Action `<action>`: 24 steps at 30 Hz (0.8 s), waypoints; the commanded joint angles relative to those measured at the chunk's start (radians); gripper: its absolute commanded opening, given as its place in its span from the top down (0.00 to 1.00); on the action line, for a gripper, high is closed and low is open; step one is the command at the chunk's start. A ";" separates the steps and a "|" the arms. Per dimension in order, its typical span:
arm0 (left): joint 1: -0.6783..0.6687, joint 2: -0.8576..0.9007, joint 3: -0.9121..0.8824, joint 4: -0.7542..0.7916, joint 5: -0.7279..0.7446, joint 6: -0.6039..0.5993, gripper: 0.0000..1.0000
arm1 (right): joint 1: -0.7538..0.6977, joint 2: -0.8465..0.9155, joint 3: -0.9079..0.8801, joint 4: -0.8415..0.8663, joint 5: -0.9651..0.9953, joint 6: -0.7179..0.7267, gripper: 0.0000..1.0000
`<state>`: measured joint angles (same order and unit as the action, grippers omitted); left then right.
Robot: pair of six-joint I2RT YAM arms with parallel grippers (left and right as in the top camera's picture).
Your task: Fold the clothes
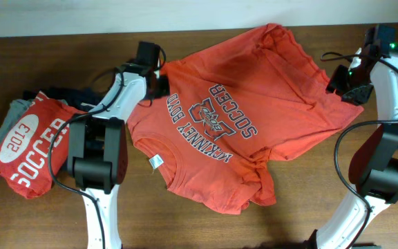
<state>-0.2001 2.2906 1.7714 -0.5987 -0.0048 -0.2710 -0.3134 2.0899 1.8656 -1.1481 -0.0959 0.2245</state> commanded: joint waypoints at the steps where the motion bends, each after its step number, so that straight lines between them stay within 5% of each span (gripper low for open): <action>1: 0.056 0.086 0.017 0.044 0.010 0.018 1.00 | -0.003 0.000 -0.004 0.000 -0.006 -0.007 0.48; 9: 0.155 0.217 0.195 -0.040 0.104 0.042 1.00 | -0.002 0.000 -0.004 -0.005 -0.006 -0.007 0.48; 18: 0.166 0.217 0.451 -0.073 0.088 0.282 0.89 | -0.002 0.000 -0.004 -0.008 -0.006 -0.007 0.48; 24: 0.152 0.217 0.715 -0.278 0.087 0.287 0.81 | -0.002 0.000 -0.014 0.005 -0.005 -0.038 0.47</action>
<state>-0.0402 2.5118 2.3810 -0.8227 0.0891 -0.0254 -0.3134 2.0899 1.8641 -1.1503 -0.0963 0.2165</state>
